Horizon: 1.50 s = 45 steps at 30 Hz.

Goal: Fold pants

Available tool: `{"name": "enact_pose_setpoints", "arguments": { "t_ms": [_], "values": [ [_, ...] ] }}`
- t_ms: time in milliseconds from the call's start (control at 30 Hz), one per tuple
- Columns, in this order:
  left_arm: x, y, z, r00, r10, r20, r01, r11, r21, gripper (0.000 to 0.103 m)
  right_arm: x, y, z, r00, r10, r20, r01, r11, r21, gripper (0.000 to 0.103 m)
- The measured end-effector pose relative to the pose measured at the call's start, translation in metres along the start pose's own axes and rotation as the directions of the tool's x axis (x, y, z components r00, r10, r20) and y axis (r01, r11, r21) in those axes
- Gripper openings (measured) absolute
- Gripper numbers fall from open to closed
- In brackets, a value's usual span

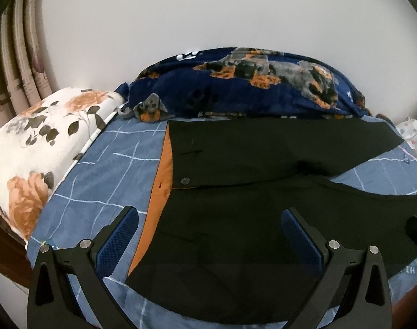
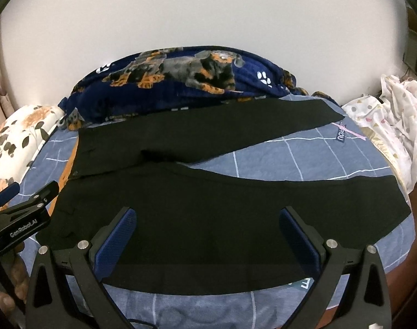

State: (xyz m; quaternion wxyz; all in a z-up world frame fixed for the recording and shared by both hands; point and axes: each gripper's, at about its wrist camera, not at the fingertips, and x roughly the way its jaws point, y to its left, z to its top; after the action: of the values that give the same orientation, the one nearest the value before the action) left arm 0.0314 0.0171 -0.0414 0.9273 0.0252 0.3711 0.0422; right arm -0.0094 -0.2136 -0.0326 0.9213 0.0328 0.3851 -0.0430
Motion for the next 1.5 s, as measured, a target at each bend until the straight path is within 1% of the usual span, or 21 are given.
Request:
{"name": "enact_pose_setpoints", "arguments": {
  "t_ms": [200, 367, 433, 467, 567, 600, 633, 667, 700, 800, 833, 867, 900, 933, 967, 1000, 1067, 1167, 1233, 1333, 1500],
  "values": [
    [0.016, 0.005, 0.004, 1.000, 0.011, -0.021, -0.011, 1.000, 0.007, 0.103, 0.012, 0.001, 0.002, 1.000, 0.002, -0.025, -0.002, 1.000, 0.000, 0.103],
    [0.040, 0.018, 0.014, 0.995, -0.056, -0.081, 0.057, 0.998, 0.014, 0.103, 0.023, 0.001, 0.004, 0.999, -0.003, -0.047, 0.003, 1.000, -0.005, 0.103],
    [0.055, 0.029, 0.021, 0.986, -0.117, -0.117, 0.118, 0.993, 0.003, 0.103, 0.027, -0.001, 0.004, 0.999, -0.006, -0.053, 0.006, 1.000, -0.003, 0.103],
    [0.062, 0.035, 0.025, 0.979, -0.158, -0.132, 0.158, 0.987, -0.013, 0.103, 0.030, -0.001, 0.004, 0.998, -0.008, -0.058, 0.008, 1.000, -0.001, 0.103],
    [0.094, 0.060, 0.039, 0.935, -0.295, -0.195, 0.279, 0.954, -0.108, 0.103, 0.040, -0.004, 0.003, 0.997, -0.011, -0.082, 0.011, 1.000, 0.007, 0.103],
    [0.108, 0.070, 0.042, 0.914, -0.334, -0.230, 0.305, 0.940, -0.153, 0.103, 0.044, -0.005, 0.003, 0.996, -0.012, -0.090, 0.013, 1.000, 0.009, 0.103],
    [0.122, 0.078, 0.047, 0.903, -0.335, -0.268, 0.295, 0.938, -0.181, 0.103, 0.047, -0.005, 0.003, 0.995, -0.013, -0.098, 0.014, 1.000, 0.010, 0.103],
    [0.133, 0.086, 0.052, 0.902, -0.315, -0.295, 0.268, 0.945, -0.189, 0.103, 0.050, -0.006, 0.003, 0.994, -0.015, -0.105, 0.016, 1.000, 0.010, 0.103],
    [0.140, 0.092, 0.057, 0.910, -0.296, -0.292, 0.250, 0.951, -0.183, 0.102, 0.053, -0.006, 0.003, 0.994, -0.016, -0.111, 0.017, 1.000, 0.011, 0.103],
    [0.159, 0.106, 0.079, 0.952, -0.199, -0.233, 0.180, 0.979, -0.101, 0.101, 0.063, -0.006, 0.002, 0.992, -0.020, -0.125, 0.022, 1.000, 0.010, 0.103],
    [0.167, 0.109, 0.086, 0.959, -0.166, -0.228, 0.152, 0.985, -0.076, 0.101, 0.066, -0.007, 0.002, 0.991, -0.022, -0.130, 0.023, 1.000, 0.009, 0.103],
    [0.177, 0.113, 0.092, 0.961, -0.157, -0.226, 0.146, 0.987, -0.063, 0.094, 0.069, -0.006, 0.001, 0.990, -0.024, -0.138, 0.025, 1.000, 0.008, 0.103],
    [0.187, 0.119, 0.099, 0.960, -0.159, -0.229, 0.149, 0.987, -0.062, 0.087, 0.073, -0.006, 0.000, 0.989, -0.026, -0.148, 0.027, 1.000, 0.007, 0.103],
    [0.195, 0.122, 0.103, 0.955, -0.177, -0.237, 0.165, 0.984, -0.070, 0.075, 0.077, -0.006, -0.001, 0.987, -0.027, -0.159, 0.029, 1.000, 0.006, 0.103],
    [0.206, 0.124, 0.109, 0.943, -0.216, -0.252, 0.203, 0.976, -0.078, 0.068, 0.081, -0.006, -0.001, 0.985, -0.028, -0.168, 0.029, 1.000, 0.005, 0.103],
    [0.216, 0.126, 0.113, 0.939, -0.226, -0.260, 0.214, 0.974, -0.075, 0.066, 0.085, -0.005, -0.002, 0.984, -0.030, -0.178, 0.031, 1.000, 0.002, 0.103],
    [0.235, 0.132, 0.124, 0.939, -0.225, -0.260, 0.213, 0.974, -0.072, 0.066, 0.090, -0.004, -0.004, 0.981, -0.035, -0.190, 0.035, 0.999, -0.004, 0.103],
    [0.256, 0.139, 0.137, 0.911, -0.326, -0.252, 0.305, 0.945, -0.117, 0.066, 0.097, -0.002, -0.004, 0.978, -0.040, -0.205, 0.037, 0.999, -0.015, 0.103],
    [0.264, 0.139, 0.143, 0.905, -0.354, -0.238, 0.334, 0.935, -0.118, 0.066, 0.100, -0.001, -0.005, 0.976, -0.048, -0.213, 0.044, 0.999, -0.021, 0.103],
    [0.277, 0.132, 0.151, 0.917, -0.320, -0.239, 0.318, 0.947, -0.045, 0.066, 0.105, -0.001, -0.005, 0.972, -0.047, -0.229, 0.045, 0.999, -0.017, 0.103],
    [0.297, 0.116, 0.157, 0.909, -0.308, -0.281, 0.328, 0.944, 0.027, 0.066, 0.108, 0.006, -0.003, 0.970, -0.045, -0.238, 0.039, 0.999, -0.029, 0.103]
  ]
}}
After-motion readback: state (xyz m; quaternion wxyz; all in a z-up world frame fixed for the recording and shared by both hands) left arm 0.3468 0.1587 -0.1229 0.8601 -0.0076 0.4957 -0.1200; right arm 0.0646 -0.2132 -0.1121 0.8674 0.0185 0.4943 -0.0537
